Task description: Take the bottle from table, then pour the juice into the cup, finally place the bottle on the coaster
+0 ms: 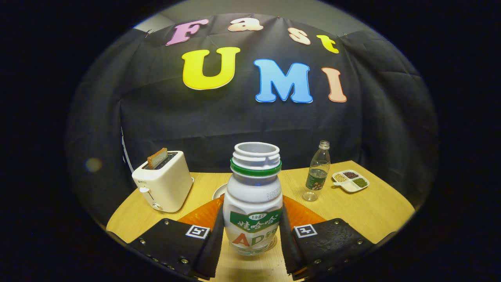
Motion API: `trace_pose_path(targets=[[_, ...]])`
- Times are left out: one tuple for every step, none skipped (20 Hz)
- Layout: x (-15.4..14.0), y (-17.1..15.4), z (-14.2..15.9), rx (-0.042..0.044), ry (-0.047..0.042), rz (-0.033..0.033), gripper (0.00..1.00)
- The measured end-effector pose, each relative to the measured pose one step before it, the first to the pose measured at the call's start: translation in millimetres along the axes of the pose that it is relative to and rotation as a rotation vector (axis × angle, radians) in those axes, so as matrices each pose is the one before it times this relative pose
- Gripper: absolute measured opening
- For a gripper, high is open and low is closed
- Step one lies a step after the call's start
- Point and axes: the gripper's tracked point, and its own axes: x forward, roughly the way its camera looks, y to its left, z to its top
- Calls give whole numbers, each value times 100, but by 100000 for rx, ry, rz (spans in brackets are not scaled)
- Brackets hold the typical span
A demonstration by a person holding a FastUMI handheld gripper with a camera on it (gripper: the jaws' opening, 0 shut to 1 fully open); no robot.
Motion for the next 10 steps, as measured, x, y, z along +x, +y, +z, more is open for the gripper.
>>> trace_pose_path(targets=[[116, 198, 320, -3619, -586, -760, 64], [90, -95, 301, -3990, -306, -1203, 64], [44, -21, 236, -3443, -211, -980, 64], [158, 216, 109, -2510, 21, -614, 64], [79, 235, 210, -2062, -431, -459, 64], [146, 36, 55, -1828, -191, -653, 64], [231, 4, 6, -1022, 74, -270, 64], [208, 243, -185, 141, 395, 323, 64], [61, 287, -146, 249, 718, 368, 64], [90, -26, -273, -166, 765, -54, 64]])
